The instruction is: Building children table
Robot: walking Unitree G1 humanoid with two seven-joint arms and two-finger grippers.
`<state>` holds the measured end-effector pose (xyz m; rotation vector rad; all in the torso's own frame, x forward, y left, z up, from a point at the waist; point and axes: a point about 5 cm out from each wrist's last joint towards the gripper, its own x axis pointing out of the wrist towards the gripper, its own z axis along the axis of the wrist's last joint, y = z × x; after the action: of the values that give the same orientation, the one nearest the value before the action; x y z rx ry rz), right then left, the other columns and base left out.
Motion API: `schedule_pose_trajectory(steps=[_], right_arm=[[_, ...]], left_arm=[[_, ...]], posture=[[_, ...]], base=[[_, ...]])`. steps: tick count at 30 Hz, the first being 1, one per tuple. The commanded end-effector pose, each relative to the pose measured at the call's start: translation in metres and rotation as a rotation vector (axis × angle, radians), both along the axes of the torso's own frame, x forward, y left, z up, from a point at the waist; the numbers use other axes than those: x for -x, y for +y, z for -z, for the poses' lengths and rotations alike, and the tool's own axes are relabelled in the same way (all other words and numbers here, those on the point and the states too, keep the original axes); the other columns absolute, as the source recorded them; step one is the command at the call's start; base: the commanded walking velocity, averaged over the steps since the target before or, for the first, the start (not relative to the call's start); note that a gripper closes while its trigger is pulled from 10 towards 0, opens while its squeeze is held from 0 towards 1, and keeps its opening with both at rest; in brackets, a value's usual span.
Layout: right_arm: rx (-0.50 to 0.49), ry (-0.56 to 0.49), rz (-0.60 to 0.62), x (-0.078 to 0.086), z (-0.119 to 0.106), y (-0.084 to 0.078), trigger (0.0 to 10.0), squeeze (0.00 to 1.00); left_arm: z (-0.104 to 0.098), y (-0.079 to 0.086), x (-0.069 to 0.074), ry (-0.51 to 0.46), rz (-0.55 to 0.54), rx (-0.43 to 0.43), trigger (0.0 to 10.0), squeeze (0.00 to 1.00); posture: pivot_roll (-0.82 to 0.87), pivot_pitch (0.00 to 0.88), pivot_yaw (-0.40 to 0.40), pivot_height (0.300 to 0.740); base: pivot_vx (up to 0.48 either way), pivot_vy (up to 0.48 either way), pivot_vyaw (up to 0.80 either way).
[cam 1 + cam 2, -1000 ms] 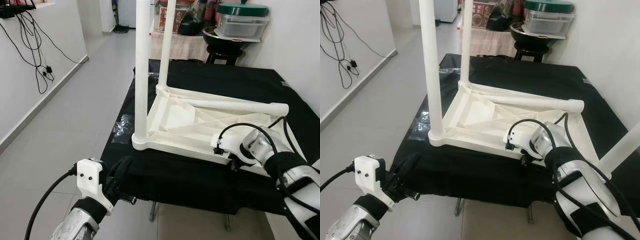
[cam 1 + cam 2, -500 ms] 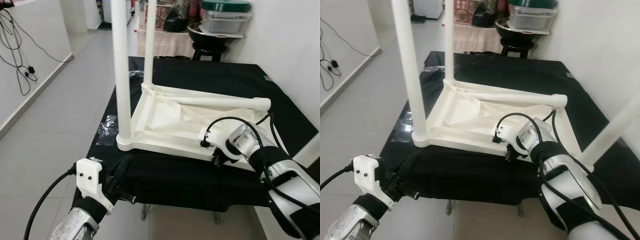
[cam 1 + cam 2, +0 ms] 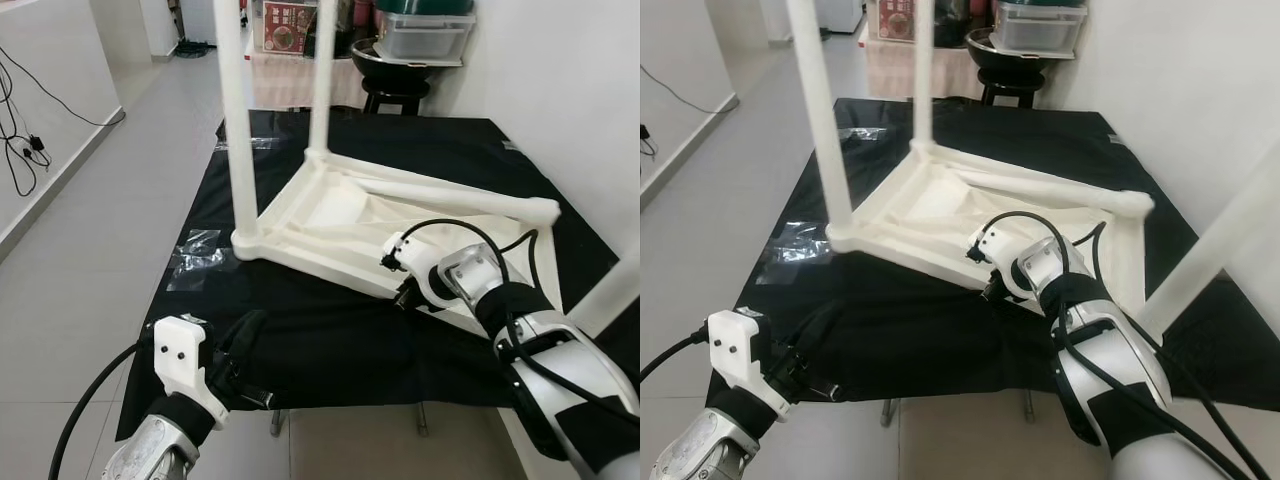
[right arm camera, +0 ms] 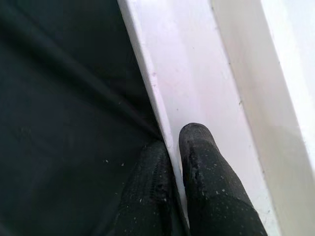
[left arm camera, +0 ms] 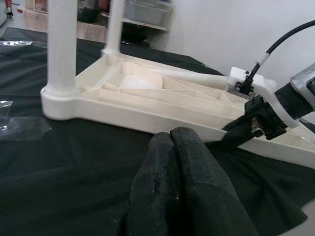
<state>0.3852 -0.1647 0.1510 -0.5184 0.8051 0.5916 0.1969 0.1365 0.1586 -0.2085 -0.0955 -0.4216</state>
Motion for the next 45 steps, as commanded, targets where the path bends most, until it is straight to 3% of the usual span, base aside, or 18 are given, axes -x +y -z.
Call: schedule_pose_trajectory(steps=[1, 2, 7, 8, 9, 10, 14, 15, 17, 18, 26, 28, 29, 30, 33, 38, 41, 45], right_arm=[[-0.109, -0.135, -0.019, -0.01, -0.02, 0.029, 4.9, 0.0], [-0.128, -0.165, -0.056, -0.01, -0.02, 0.039, 10.0, 0.0], [-0.159, -0.151, -0.168, -0.005, -0.013, 0.057, 10.0, 0.0], [-0.159, -0.139, -0.199, -0.003, -0.01, 0.061, 10.0, 0.52], [-0.159, -0.139, -0.199, -0.003, -0.01, 0.061, 10.0, 0.52], [-0.171, -0.133, -0.208, -0.002, -0.009, 0.063, 10.0, 1.0], [-0.208, -0.159, -0.218, -0.002, -0.014, 0.065, 10.0, 1.0], [-0.234, -0.183, -0.234, -0.003, -0.018, 0.067, 10.0, 0.82], [-0.25, -0.2, -0.244, -0.003, -0.021, 0.068, 10.0, 0.82], [-0.264, -0.201, -0.256, -0.002, -0.023, 0.068, 10.0, 0.01], [-0.253, -0.152, -0.266, 0.003, -0.019, 0.059, 10.0, 0.0], [-0.197, -0.154, -0.112, -0.004, -0.02, 0.036, 10.0, 0.0], [-0.197, -0.154, -0.112, -0.004, -0.02, 0.036, 10.0, 0.0], [-0.151, -0.151, -0.037, -0.006, -0.019, 0.022, 10.0, 0.0], [-0.11, -0.143, 0.034, -0.006, -0.019, 0.003, 10.0, 0.0], [-0.113, -0.126, 0.05, -0.003, -0.022, -0.009, 10.0, 0.0], [-0.088, -0.053, 0.023, 0.01, -0.024, -0.033, 10.0, 0.0], [-0.067, -0.015, 0.006, 0.019, -0.025, -0.044, 10.0, 0.0]], left_arm=[[0.001, -0.001, 0.001, 0.016, 0.007, 0.001, 10.0, 0.0], [0.001, -0.001, 0.002, 0.017, 0.006, 0.001, 10.0, 0.0], [0.002, -0.001, 0.002, 0.018, 0.006, -0.001, 10.0, 0.0], [0.002, -0.001, 0.002, 0.018, 0.006, -0.002, 10.0, 0.0], [0.002, -0.001, 0.002, 0.018, 0.006, -0.002, 10.0, 0.0], [0.002, -0.001, 0.002, 0.018, 0.005, -0.001, 10.0, 0.0], [0.002, -0.001, 0.002, 0.018, 0.005, 0.0, 10.0, 0.0], [0.002, -0.001, 0.002, 0.018, 0.006, 0.001, 10.0, 0.0], [0.002, -0.001, 0.002, 0.018, 0.007, 0.001, 10.0, 0.0], [0.002, -0.001, 0.002, 0.018, 0.008, 0.002, 10.0, 0.0], [0.002, -0.001, 0.002, 0.018, 0.009, 0.002, 10.0, 0.0], [0.002, -0.001, 0.002, 0.018, 0.009, 0.002, 10.0, 0.0], [0.002, -0.001, 0.002, 0.018, 0.009, 0.002, 10.0, 0.0], [0.002, -0.001, 0.002, 0.017, 0.009, 0.002, 10.0, 0.0], [0.002, -0.001, 0.002, 0.017, 0.008, 0.001, 10.0, 0.0], [0.002, -0.001, 0.002, 0.017, 0.007, 0.002, 10.0, 0.0], [0.001, -0.001, 0.003, 0.017, 0.007, 0.004, 10.0, 0.0], [0.001, -0.001, 0.003, 0.016, 0.008, 0.006, 10.0, 0.0]], posture=[[0.03, 0.044, -0.078, 0.74], [0.03, 0.043, -0.079, 0.74], [0.04, 0.041, -0.08, 0.74], [0.04, 0.04, -0.081, 0.74], [0.04, 0.04, -0.081, 0.74], [0.04, 0.04, -0.081, 0.74], [0.03, 0.039, -0.082, 0.74], [0.03, 0.038, -0.081, 0.74], [0.03, 0.038, -0.081, 0.74], [0.03, 0.036, -0.08, 0.74], [0.03, 0.034, -0.082, 0.74], [0.02, 0.036, -0.081, 0.74], [0.02, 0.036, -0.081, 0.74], [0.02, 0.036, -0.081, 0.74], [0.02, 0.04, -0.081, 0.74], [0.02, 0.042, -0.081, 0.74], [0.02, 0.049, -0.081, 0.74], [0.01, 0.052, -0.082, 0.74]], base=[[0.0, 0.0, 0.0], [0.0, 0.0, 0.0], [0.0, 0.0, 0.0], [0.0, 0.0, 0.0], [0.0, 0.0, 0.0], [0.0, 0.0, 0.0], [0.0, 0.0, 0.0], [0.0, 0.0, 0.0], [0.0, 0.0, 0.0], [0.0, 0.0, 0.0], [0.0, 0.0, 0.0], [0.0, 0.0, 0.0], [0.0, 0.0, 0.0], [0.0, 0.0, 0.0], [0.0, 0.0, 0.0], [0.0, 0.0, 0.0], [0.0, 0.0, 0.0], [0.0, 0.0, 0.0]])
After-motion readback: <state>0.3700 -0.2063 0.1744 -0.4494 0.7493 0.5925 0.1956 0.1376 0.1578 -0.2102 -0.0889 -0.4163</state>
